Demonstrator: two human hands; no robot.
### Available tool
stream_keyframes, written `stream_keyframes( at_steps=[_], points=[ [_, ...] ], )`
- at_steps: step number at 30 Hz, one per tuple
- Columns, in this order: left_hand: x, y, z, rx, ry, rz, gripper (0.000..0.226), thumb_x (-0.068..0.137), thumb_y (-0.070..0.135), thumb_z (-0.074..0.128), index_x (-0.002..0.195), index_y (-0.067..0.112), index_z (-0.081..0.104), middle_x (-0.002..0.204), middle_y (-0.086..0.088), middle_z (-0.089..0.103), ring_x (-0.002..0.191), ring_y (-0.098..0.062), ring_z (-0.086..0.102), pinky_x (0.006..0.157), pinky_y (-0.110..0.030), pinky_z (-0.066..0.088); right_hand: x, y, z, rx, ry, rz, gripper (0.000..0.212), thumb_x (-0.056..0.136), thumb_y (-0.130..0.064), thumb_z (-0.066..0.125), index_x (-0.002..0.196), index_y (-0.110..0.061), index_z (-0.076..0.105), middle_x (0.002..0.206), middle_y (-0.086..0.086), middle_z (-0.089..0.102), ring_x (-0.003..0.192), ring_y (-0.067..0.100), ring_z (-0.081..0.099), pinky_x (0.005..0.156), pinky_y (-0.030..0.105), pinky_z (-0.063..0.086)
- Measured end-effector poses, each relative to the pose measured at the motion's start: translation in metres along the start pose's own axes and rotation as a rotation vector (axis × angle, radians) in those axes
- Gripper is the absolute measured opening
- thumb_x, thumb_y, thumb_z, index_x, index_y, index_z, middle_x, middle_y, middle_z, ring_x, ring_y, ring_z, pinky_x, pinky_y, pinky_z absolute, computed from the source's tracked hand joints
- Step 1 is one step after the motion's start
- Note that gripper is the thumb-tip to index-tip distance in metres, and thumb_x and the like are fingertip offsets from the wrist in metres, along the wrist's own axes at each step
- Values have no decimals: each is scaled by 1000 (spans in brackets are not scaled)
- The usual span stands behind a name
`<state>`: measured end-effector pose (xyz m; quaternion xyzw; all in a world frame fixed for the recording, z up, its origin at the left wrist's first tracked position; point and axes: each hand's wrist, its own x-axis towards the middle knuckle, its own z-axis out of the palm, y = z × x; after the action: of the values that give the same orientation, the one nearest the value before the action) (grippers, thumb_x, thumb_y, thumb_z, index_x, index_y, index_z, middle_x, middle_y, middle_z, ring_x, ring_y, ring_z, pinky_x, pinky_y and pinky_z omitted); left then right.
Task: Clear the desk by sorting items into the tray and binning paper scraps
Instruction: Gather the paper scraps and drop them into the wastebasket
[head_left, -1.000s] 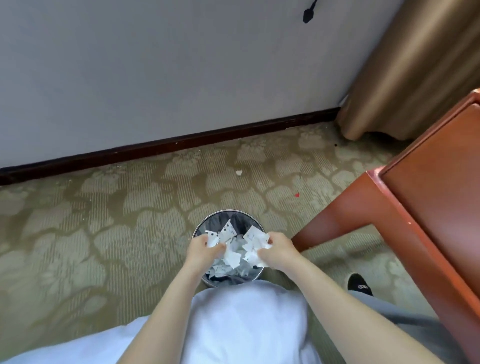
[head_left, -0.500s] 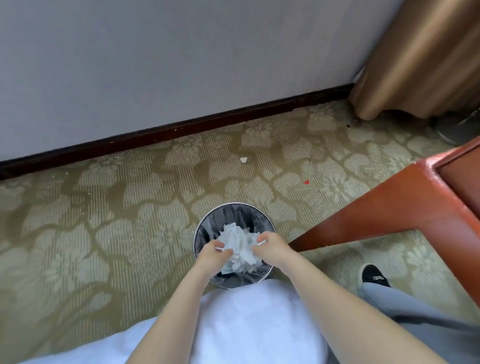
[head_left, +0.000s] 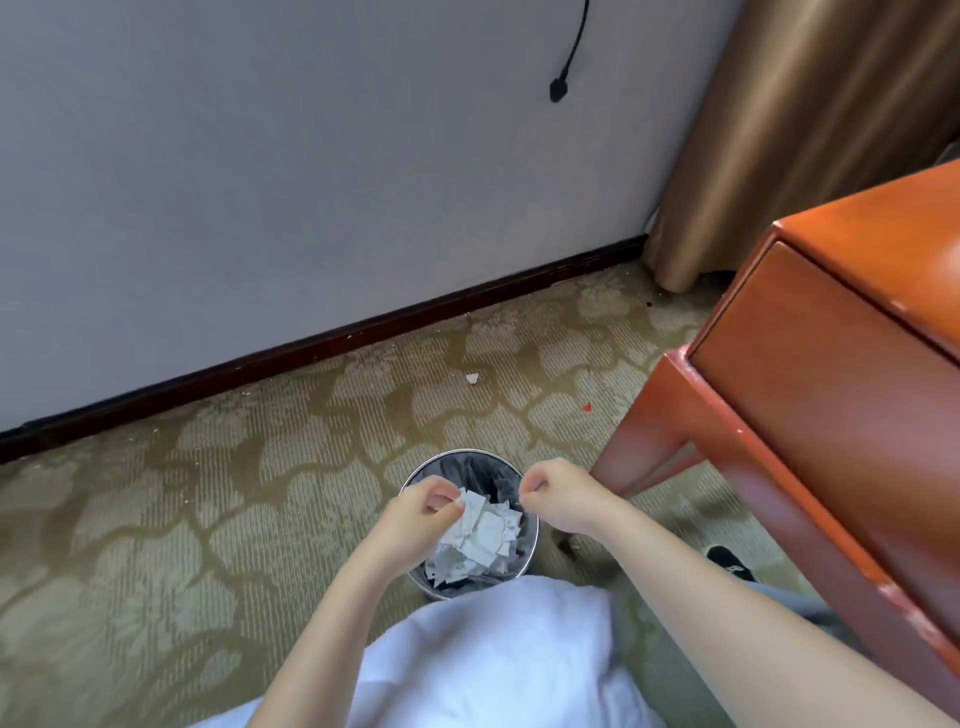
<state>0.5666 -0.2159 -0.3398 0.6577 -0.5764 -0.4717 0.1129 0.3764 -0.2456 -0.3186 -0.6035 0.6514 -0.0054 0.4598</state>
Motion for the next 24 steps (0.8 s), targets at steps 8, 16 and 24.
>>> stream_keyframes(
  at_steps=[8, 16, 24],
  points=[
    [-66, 87, -33, 181, -25, 231, 16, 94, 34, 49, 107, 30, 57, 108, 13, 61, 103, -5, 57, 91, -22, 44, -96, -30, -44, -100, 188, -162, 18, 90, -24, 51, 103, -25, 64, 110, -1, 65, 104, 21, 60, 92, 38, 50],
    [-138, 183, -54, 337, -46, 385, 21, 93, 37, 50, 109, 28, 60, 109, 9, 64, 105, -7, 59, 94, -27, 45, -207, -55, -105, -228, 472, -325, 19, 90, -27, 52, 106, -29, 63, 112, -4, 66, 110, 24, 58, 94, 41, 49],
    [-210, 272, -40, 413, -32, 643, 22, 93, 39, 49, 110, 30, 60, 112, 13, 64, 105, -5, 60, 99, -31, 45, -324, -34, -155, -279, 721, -391, 17, 92, -29, 53, 105, -30, 63, 107, -5, 67, 100, 20, 62, 89, 40, 52]
  ],
)
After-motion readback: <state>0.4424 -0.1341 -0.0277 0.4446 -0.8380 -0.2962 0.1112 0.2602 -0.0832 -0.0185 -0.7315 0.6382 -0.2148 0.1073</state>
